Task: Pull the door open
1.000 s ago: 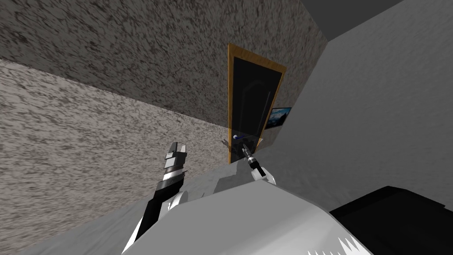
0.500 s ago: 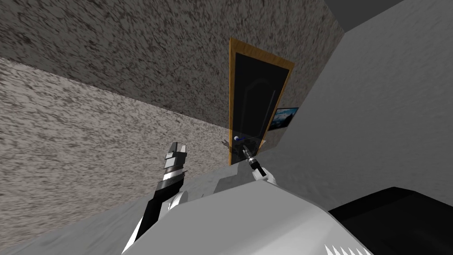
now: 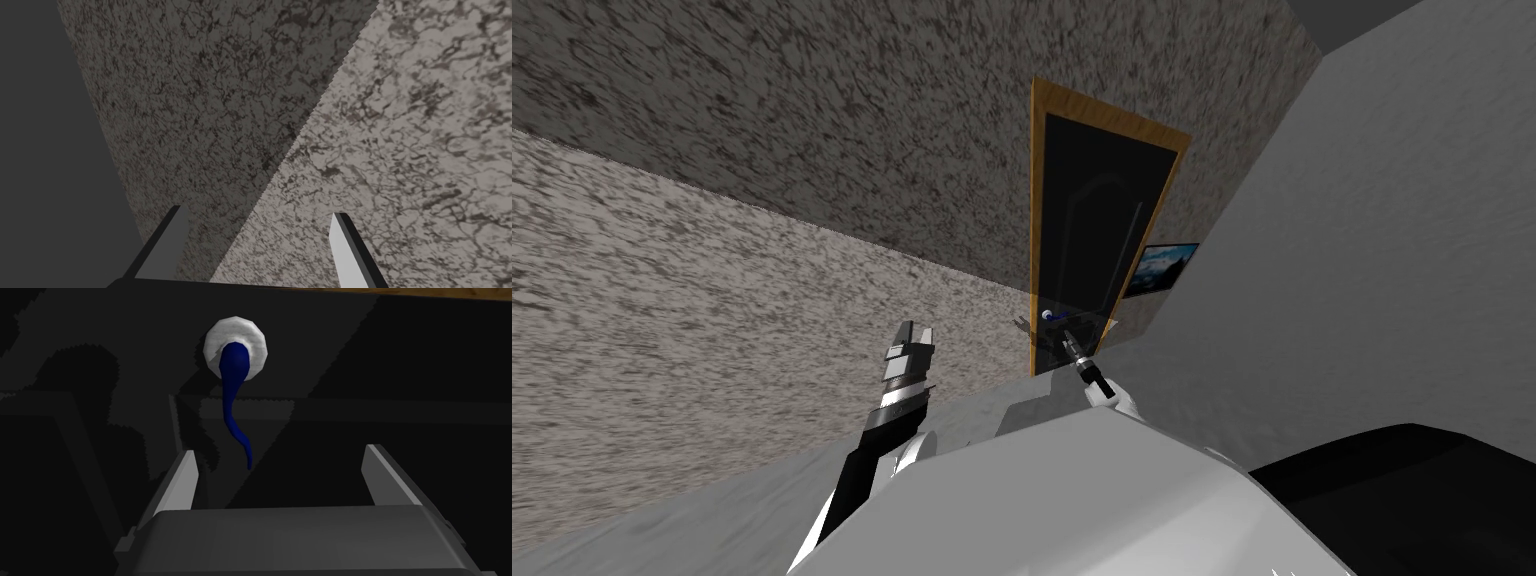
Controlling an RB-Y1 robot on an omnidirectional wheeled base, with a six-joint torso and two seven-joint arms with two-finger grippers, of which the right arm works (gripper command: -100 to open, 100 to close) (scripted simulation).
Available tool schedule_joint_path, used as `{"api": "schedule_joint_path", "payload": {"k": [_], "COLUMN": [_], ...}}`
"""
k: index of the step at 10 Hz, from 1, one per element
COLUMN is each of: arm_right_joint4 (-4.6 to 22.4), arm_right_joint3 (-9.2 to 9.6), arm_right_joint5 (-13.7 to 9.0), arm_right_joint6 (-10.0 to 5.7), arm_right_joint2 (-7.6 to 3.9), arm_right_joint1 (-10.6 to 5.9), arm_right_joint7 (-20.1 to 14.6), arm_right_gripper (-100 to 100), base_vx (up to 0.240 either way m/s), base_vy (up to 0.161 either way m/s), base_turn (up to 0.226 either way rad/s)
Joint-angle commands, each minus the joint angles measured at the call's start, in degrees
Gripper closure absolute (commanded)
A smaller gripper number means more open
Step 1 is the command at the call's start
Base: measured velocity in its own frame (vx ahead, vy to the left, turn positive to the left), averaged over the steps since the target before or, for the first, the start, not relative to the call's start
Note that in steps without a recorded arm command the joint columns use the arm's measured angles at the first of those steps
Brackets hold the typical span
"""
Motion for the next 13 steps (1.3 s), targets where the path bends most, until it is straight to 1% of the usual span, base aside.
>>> {"api": "schedule_joint_path", "payload": {"k": [1,6,7,8,10,11,13], "arm_right_joint4": [1.9,7.4,6.4,7.9,8.9,10.0,12.3], "arm_right_joint3": [0.38,1.38,1.24,0.32,-0.38,-1.16,-2.70], "arm_right_joint5": [-0.5,-1.7,-1.5,-2.1,-2.4,-2.9,-3.7], "arm_right_joint6": [-0.36,-1.55,-1.31,-2.33,-3.08,-3.92,-5.58], "arm_right_joint2": [-0.58,-2.01,-1.84,-2.80,-3.48,-4.24,-5.74], "arm_right_joint1": [-0.63,-2.66,-2.25,-1.98,-1.74,-1.47,-0.95], "arm_right_joint7": [-0.4,-1.4,-1.2,-2.1,-2.6,-3.3,-4.5], "arm_right_gripper": [-100,-100,-100,-100,-100,-100,-100], "base_vx": [0.068,0.061,0.023,0.126,0.149,0.155,0.217], "base_vy": [-0.067,-0.064,-0.027,0.039,0.066,0.057,0.029], "base_turn": [0.097,0.061,0.013,0.213,0.153,0.123,0.253]}}
